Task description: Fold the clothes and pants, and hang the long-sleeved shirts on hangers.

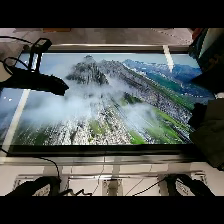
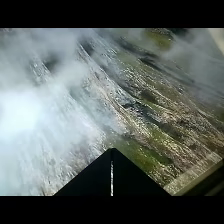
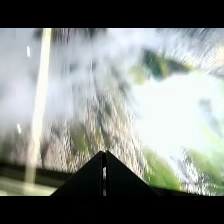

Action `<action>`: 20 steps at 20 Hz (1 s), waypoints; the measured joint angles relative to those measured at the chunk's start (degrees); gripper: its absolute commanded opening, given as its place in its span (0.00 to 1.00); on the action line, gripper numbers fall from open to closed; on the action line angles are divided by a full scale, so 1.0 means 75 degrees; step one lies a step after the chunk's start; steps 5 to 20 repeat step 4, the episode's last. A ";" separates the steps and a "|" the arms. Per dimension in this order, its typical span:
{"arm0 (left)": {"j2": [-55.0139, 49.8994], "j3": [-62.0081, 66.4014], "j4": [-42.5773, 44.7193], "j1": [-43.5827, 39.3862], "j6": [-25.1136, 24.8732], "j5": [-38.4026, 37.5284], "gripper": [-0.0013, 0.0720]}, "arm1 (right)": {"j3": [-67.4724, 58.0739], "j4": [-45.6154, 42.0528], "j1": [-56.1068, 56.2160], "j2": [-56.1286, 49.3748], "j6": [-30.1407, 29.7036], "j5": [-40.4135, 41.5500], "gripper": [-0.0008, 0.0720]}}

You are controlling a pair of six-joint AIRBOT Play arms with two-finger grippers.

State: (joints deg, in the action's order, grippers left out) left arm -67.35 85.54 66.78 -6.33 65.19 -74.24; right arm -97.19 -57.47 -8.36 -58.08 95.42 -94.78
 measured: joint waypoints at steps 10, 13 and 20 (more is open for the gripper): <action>0.0000 0.0000 0.0000 0.0000 0.0000 0.0003 0.03 | 0.1151 -0.1597 0.2771 -0.0163 -0.0189 0.0694 0.04; 0.0000 0.0000 0.0000 0.0000 0.0000 0.0003 0.03 | 0.1151 -0.1597 0.2771 -0.0163 -0.0189 0.0694 0.04; 0.0000 0.0000 0.0000 0.0000 0.0000 0.0003 0.03 | 0.1151 -0.1597 0.2771 -0.0163 -0.0189 0.0694 0.04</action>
